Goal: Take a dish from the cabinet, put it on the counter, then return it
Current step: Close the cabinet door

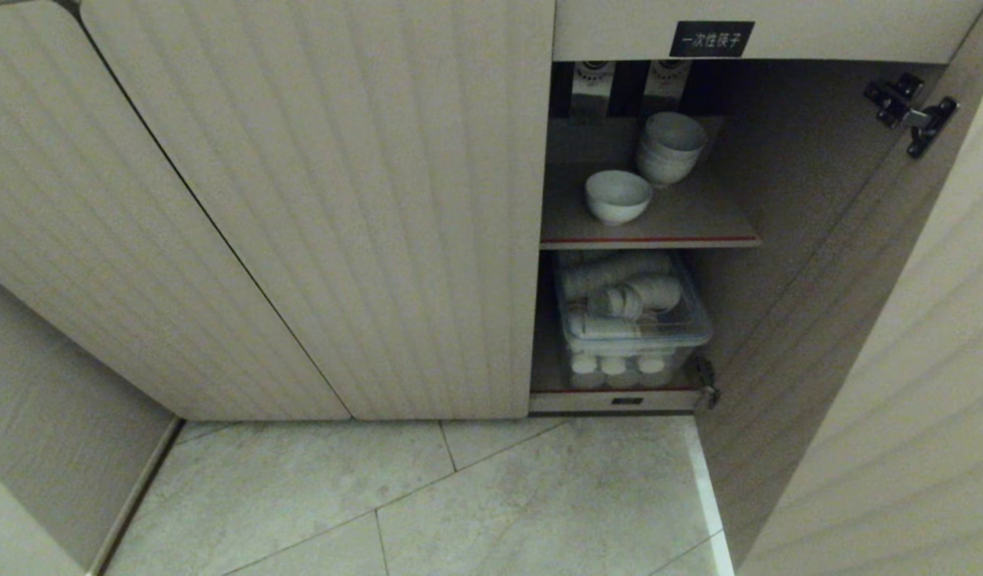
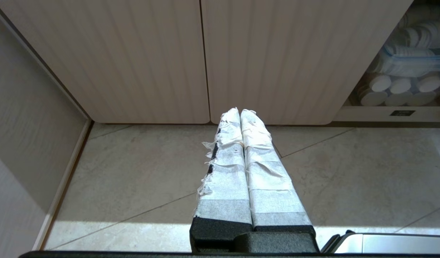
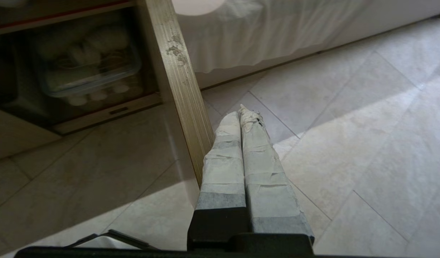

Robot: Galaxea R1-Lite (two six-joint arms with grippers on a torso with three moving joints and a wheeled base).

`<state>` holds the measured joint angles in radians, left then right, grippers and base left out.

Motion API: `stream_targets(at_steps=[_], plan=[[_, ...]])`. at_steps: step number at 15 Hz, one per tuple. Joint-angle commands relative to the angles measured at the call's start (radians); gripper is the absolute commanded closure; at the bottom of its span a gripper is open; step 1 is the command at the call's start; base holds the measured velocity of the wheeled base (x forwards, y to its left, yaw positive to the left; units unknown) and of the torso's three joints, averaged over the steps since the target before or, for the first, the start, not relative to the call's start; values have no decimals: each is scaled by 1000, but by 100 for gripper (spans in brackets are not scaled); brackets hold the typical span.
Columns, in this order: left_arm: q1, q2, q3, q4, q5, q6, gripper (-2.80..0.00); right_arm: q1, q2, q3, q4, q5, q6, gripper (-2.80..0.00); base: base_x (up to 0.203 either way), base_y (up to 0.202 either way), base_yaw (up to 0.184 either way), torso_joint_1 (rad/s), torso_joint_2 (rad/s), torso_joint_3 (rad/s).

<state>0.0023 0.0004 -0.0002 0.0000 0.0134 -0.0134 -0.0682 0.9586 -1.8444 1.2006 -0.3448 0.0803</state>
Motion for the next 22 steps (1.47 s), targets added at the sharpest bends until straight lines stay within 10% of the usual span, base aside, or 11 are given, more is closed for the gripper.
stream_targets(at_steps=[1,22], plan=[[1,0,0,0,0,0,0,11,-6,7,15,1,31,0,0,0,0,0,0,0],[1,0,0,0,0,0,0,79,6,101,-67,322,269,0,0,0,0,0,0,0]])
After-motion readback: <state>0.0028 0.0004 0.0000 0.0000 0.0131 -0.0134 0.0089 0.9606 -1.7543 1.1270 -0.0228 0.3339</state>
